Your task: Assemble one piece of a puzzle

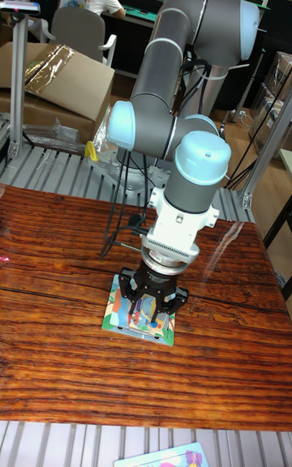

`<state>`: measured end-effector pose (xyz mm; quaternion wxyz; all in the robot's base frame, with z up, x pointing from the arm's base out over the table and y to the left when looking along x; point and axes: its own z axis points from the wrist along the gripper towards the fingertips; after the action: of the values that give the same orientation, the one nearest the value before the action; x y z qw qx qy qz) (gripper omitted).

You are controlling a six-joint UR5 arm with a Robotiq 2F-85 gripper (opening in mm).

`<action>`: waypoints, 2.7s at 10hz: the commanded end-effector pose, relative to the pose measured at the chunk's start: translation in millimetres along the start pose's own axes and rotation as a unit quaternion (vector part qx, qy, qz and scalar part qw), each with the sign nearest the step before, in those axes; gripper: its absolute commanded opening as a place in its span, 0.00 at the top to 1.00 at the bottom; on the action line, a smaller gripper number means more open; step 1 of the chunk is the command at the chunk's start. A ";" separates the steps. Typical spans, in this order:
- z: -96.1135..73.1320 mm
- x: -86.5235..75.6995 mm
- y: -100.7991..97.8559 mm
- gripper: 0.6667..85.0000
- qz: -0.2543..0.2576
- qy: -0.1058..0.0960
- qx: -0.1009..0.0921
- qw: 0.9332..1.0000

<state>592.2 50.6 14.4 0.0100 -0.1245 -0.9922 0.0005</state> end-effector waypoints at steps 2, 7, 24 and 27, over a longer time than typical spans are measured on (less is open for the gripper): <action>4.5 5.3 -1.4 0.99 -0.008 0.006 -0.001 1.000; 6.3 8.5 -3.4 0.99 -0.032 0.013 0.000 0.999; 9.9 5.8 0.7 0.99 -0.022 0.011 -0.010 1.000; 10.6 6.2 0.1 0.99 -0.022 0.011 -0.010 1.000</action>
<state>585.4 50.8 3.2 0.0200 -0.0998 -0.9948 -0.0054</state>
